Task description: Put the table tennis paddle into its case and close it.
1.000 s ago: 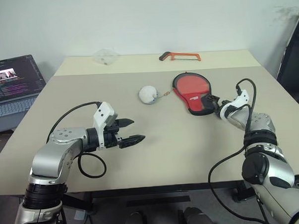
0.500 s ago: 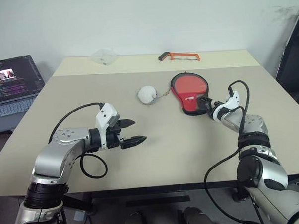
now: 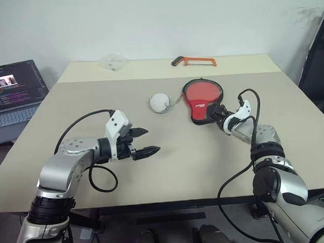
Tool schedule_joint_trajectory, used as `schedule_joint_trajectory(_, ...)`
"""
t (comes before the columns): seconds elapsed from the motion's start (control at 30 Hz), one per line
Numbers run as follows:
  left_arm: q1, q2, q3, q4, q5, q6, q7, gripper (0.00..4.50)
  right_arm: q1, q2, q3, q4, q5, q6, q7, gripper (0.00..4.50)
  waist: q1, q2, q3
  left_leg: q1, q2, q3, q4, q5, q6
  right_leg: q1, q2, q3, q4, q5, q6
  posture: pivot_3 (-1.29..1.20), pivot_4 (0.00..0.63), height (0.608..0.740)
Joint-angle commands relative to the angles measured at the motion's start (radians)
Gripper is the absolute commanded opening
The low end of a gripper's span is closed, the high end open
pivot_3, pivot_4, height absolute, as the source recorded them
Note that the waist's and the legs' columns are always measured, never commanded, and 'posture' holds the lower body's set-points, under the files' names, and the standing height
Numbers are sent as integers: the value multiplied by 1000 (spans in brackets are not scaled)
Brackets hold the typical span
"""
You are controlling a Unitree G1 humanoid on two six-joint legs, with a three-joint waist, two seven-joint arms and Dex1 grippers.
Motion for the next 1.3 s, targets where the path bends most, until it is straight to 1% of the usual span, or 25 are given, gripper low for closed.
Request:
schedule_joint_trajectory(0.03, -16, 13, -5, -3, -1, -26, -2, 4500, 65, 31, 87, -160, 19, 174, 28, 19, 0, 0, 0, 0, 0, 0, 0, 0, 0, 0, 0, 0, 0, 0, 0, 0, 150, 740)
schedule_joint_trajectory(0.27, -20, 20, -18, 19, 1, -38, -7, 4500, 287, 46, 225, -585, 104, 502, 57, 19, 3, 0, 0, -1, 1, -1, -2, -1, 1, -1, 0, -2, 0, -1, -2, 0, 150, 740)
schedule_joint_trajectory(0.43, -18, 28, -27, 14, -7, -31, -19, 4500, 409, 43, 260, -821, 172, 670, 65, 19, 6, 0, 0, -1, 1, 0, -2, -1, 1, -1, 0, -2, 0, -1, -2, 0, 150, 740)
schedule_joint_trajectory(0.63, -33, 40, -32, 36, -4, -38, -37, 4500, 498, 53, 252, -1035, 245, 842, 78, 19, 8, 0, 0, -1, 1, 0, -2, -1, 1, -1, 0, -1, 0, -2, -2, 0, 150, 740)
schedule_joint_trajectory(0.73, -37, 42, -36, 42, -3, -41, -43, 4500, 547, 28, 271, -1095, 291, 862, 81, 19, 13, 0, 0, -1, 1, 0, -2, -1, 1, -1, 0, -1, -1, -2, -2, 0, 150, 740)
schedule_joint_trajectory(0.8, -39, 43, -39, 45, -2, -43, -45, 4500, 585, -3, 288, -1125, 332, 862, 88, 19, 18, 0, 0, -1, 1, 0, -2, -1, 1, -1, 0, -1, -1, -3, 1, 0, 150, 740)
schedule_joint_trajectory(0.97, -44, 50, -43, 53, 1, -48, -56, 4500, 643, -56, 291, -1142, 434, 862, 70, 19, 20, 0, 0, -1, 1, 0, -2, -1, 1, -1, 0, -1, -1, -4, 1, 0, 150, 740)
schedule_joint_trajectory(1.13, -60, 63, -45, 73, 4, -56, -65, 4500, 744, -123, 333, -1203, 612, 862, 47, 19, 22, -1, 0, -2, 1, 0, -2, -1, 1, -1, 0, -2, -1, -4, 1, 0, 150, 740)
schedule_joint_trajectory(1.3, -58, 65, -47, 70, 3, -54, -63, 4500, 771, -123, 350, -1217, 703, 862, -13, 19, 20, -1, 0, -1, 2, 0, -2, -1, 1, -1, 0, -1, -1, -5, 1, 0, 150, 740)
